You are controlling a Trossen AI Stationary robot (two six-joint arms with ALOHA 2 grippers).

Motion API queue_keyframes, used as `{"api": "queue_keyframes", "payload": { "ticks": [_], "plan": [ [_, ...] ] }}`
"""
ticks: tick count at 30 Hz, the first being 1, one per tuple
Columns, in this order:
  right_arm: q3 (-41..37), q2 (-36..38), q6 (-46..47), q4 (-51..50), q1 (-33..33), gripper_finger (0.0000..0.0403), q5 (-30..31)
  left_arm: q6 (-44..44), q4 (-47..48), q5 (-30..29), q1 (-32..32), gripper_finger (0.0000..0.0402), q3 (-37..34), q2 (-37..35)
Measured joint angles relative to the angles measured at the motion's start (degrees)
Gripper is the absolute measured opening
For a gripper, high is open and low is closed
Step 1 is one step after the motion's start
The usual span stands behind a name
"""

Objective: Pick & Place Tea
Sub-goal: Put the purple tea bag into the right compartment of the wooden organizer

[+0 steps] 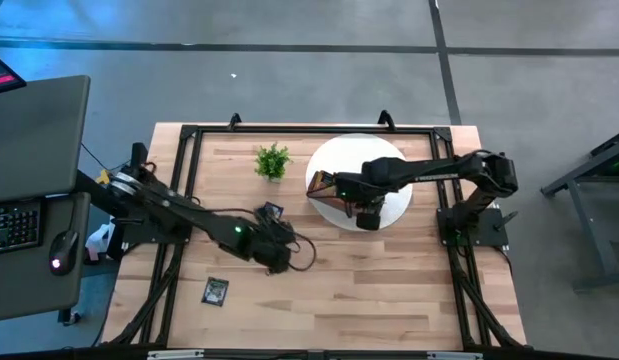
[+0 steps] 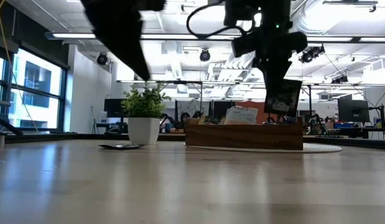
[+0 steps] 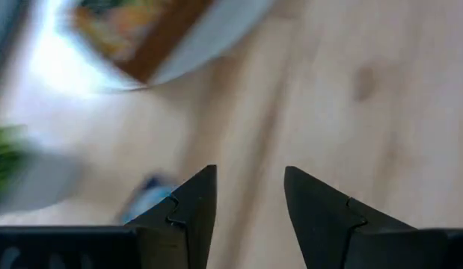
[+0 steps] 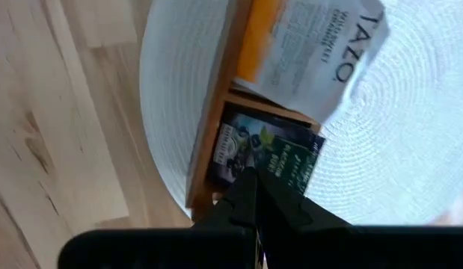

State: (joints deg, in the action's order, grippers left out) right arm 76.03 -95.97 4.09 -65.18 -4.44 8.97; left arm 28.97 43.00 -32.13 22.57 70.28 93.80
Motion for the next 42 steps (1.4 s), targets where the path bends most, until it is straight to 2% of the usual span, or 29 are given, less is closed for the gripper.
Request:
{"api": "queue_keyframes", "payload": {
  "ticks": [5,7,14,22,27,33,38,42],
  "plan": [
    [0.00,-1.29,-0.11,0.77,-1.86,0.0000,-1.33,5.53,14.27,-4.70,-0.12,0.0154,0.61,-11.60],
    [0.00,-1.86,-0.31,0.74,-2.53,0.0000,-2.06,6.34,16.76,-5.80,-0.09,0.0154,0.61,-16.09],
    [0.00,-4.33,-1.66,1.85,-4.29,0.0000,-2.55,6.00,17.29,-7.76,-0.07,0.0154,-2.91,-30.71],
    [0.00,-7.30,-3.09,2.04,-5.89,0.0001,-3.23,7.28,17.22,-9.28,-0.07,0.0154,-10.08,-42.26],
    [0.00,-7.24,-2.31,2.06,-6.57,0.0024,-3.22,7.30,17.20,-9.60,-0.07,0.0154,-12.92,-46.81],
    [0.00,-7.20,-0.15,1.88,-6.42,0.0080,-4.56,7.32,17.19,-10.65,-0.07,0.0154,-14.83,-50.25],
    [0.02,-7.18,-0.58,0.41,-6.36,0.0121,-3.45,7.32,17.19,-10.63,-0.07,0.0154,-14.99,-50.61],
    [0.04,-7.14,-2.42,0.19,-4.26,0.0130,-2.86,8.80,17.19,-10.60,-0.07,0.0154,-14.99,-50.43]
  ]
}}
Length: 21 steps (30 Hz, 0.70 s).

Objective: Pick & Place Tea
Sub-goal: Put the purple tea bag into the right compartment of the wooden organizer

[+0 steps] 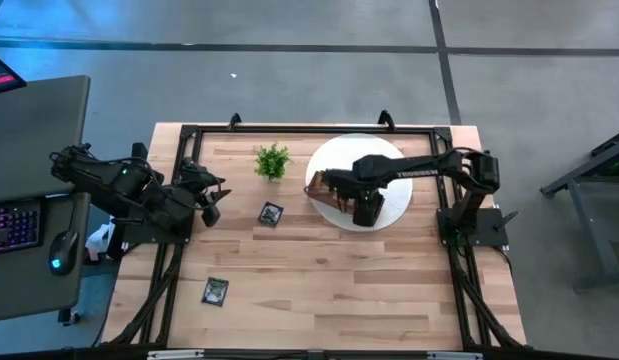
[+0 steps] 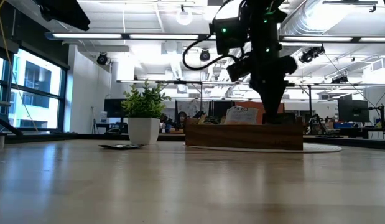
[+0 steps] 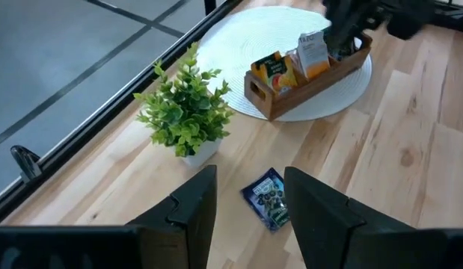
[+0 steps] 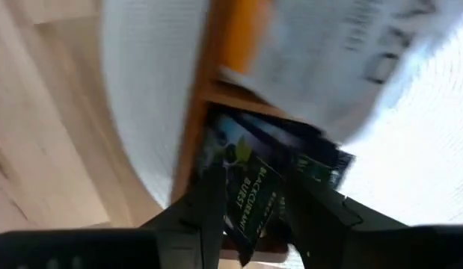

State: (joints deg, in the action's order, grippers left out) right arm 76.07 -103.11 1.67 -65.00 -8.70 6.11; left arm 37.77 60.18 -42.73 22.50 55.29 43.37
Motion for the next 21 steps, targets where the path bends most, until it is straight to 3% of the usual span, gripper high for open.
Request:
{"api": "queue_keyframes", "payload": {
  "ticks": [7,11,15,21],
  "plan": [
    [3.28,0.09,4.40,0.14,7.38,0.0130,8.22,1.56,-0.64,-0.73,0.00,0.0154,-0.48,0.35],
    [5.03,0.15,5.37,7.01,11.81,0.0130,13.73,5.01,-3.26,0.00,0.00,0.0154,-4.79,0.35],
    [3.46,0.15,1.64,23.63,13.79,0.0131,10.64,10.77,-10.56,4.97,0.00,0.0154,-12.24,0.40],
    [-5.08,-0.14,0.22,63.37,13.96,0.0130,-2.38,15.07,-21.55,19.17,0.00,0.0154,-18.88,0.40]
  ]
}}
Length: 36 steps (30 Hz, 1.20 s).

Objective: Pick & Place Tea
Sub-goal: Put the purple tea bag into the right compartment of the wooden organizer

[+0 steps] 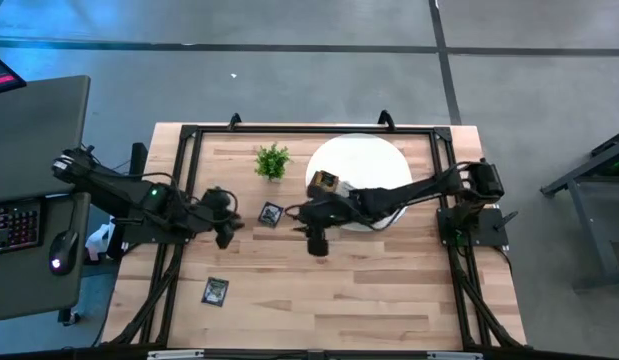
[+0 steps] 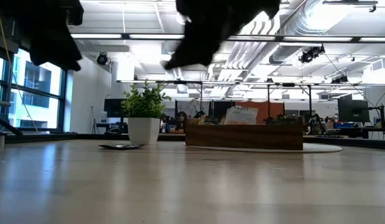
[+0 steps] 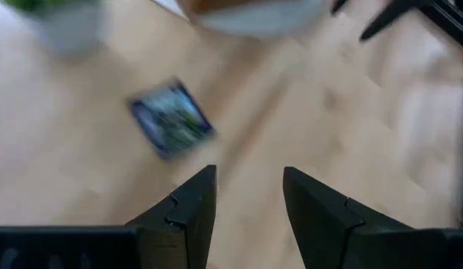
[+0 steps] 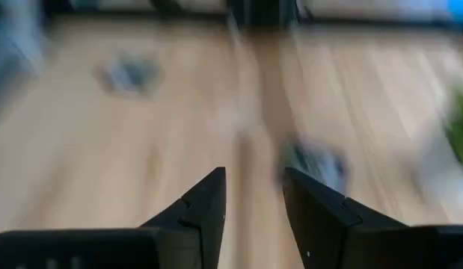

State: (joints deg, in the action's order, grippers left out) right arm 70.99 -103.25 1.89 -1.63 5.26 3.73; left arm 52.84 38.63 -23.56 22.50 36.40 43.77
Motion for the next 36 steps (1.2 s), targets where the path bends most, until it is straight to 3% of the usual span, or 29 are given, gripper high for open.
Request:
{"api": "queue_keyframes", "payload": {
  "ticks": [3,6,12,19,27,36],
  "plan": [
    [-4.14,-2.29,-1.86,19.32,0.47,0.0129,-5.37,-1.34,-1.05,7.94,0.02,0.0154,0.02,-0.02],
    [-4.49,-6.19,-1.94,27.48,1.48,0.0129,-6.59,-4.42,-3.50,14.12,0.03,0.0154,0.02,-0.29],
    [0.67,-13.68,-0.98,28.18,2.88,0.0129,-4.09,-5.40,-6.52,24.07,1.47,0.0154,0.14,1.44],
    [5.20,-17.58,3.61,27.29,2.88,0.0129,-8.35,1.94,-5.98,25.63,11.88,0.0154,0.13,6.83],
    [5.17,-17.63,2.71,23.19,2.71,0.0129,-8.51,7.55,-5.03,26.71,24.83,0.0154,0.13,21.82],
    [5.10,-17.63,2.17,21.17,2.60,0.0129,-8.42,7.67,-6.13,34.85,25.89,0.0154,0.14,36.27]
  ]
}}
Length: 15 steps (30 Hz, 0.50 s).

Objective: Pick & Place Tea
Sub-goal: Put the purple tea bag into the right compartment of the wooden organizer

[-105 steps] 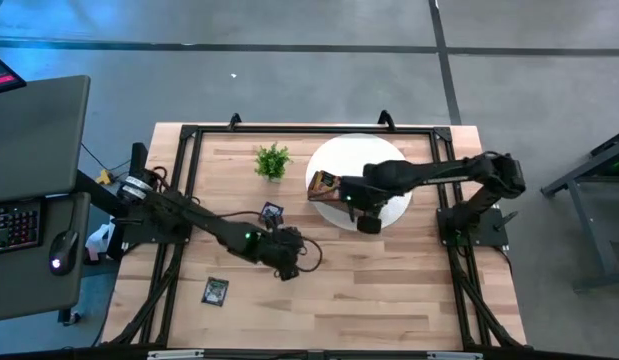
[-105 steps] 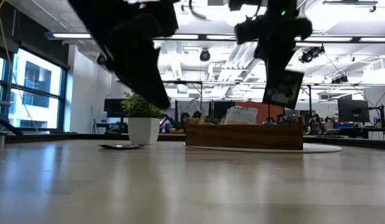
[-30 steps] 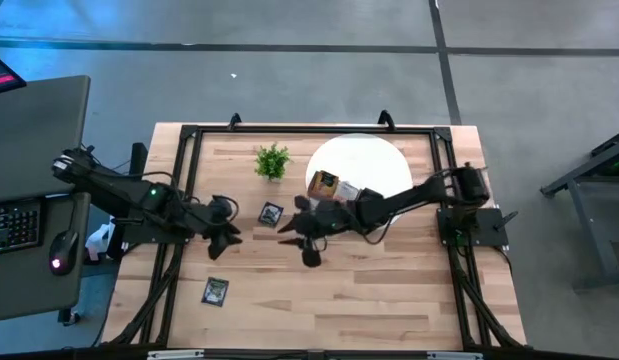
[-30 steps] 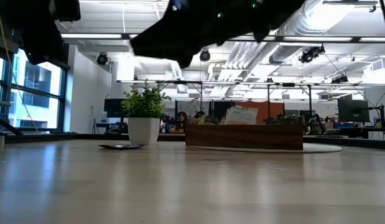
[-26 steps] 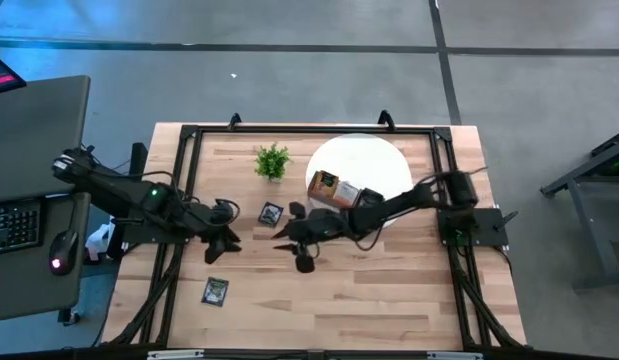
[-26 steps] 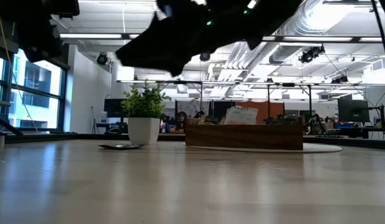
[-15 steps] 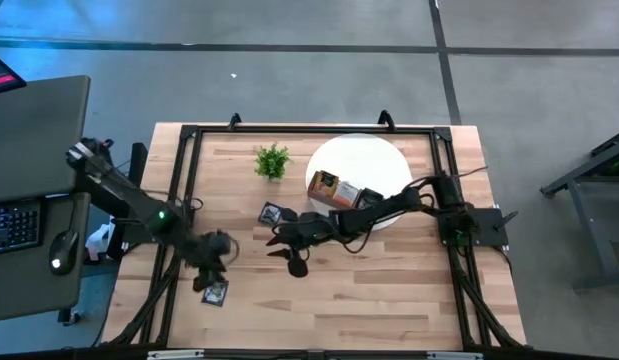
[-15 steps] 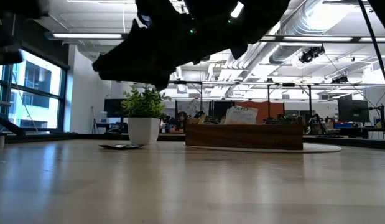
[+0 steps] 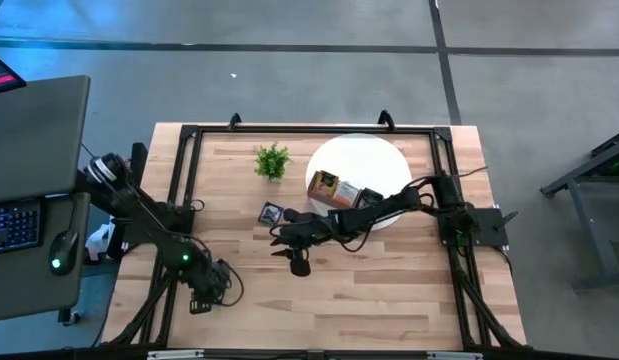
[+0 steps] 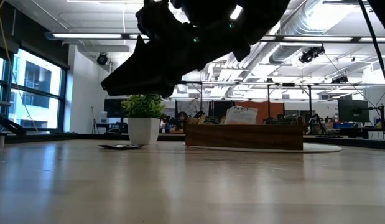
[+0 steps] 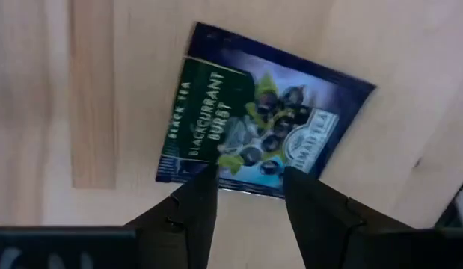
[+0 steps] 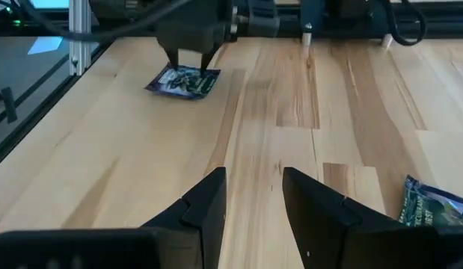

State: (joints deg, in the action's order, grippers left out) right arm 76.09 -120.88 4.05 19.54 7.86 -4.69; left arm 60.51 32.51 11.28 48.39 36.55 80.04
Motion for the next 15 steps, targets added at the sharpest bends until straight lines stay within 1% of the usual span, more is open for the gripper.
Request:
{"api": "queue_keyframes", "payload": {
  "ticks": [2,4,11,12,13,15],
  "plan": [
    [0.00,0.00,0.00,0.18,0.00,0.0129,0.00,-0.02,0.00,0.66,-0.01,0.0154,0.23,1.15],
    [0.00,0.00,0.00,-0.10,0.00,0.0129,0.02,-0.04,0.20,0.06,-0.01,0.0154,0.31,1.77],
    [0.00,0.00,-0.02,-0.11,0.00,0.0129,0.33,-0.05,-1.30,-5.11,0.03,0.0154,0.22,1.81],
    [0.00,0.00,-0.02,-0.10,0.00,0.0129,0.33,-0.04,-2.49,-6.72,0.06,0.0154,0.18,1.83],
    [0.00,0.00,-0.01,-0.16,0.00,0.0129,0.32,0.02,-4.42,-9.70,0.06,0.0154,0.14,1.87],
    [0.00,0.00,0.00,-0.30,0.00,0.0129,0.26,0.30,-8.83,-18.02,-0.01,0.0154,0.11,2.07]
  ]
}}
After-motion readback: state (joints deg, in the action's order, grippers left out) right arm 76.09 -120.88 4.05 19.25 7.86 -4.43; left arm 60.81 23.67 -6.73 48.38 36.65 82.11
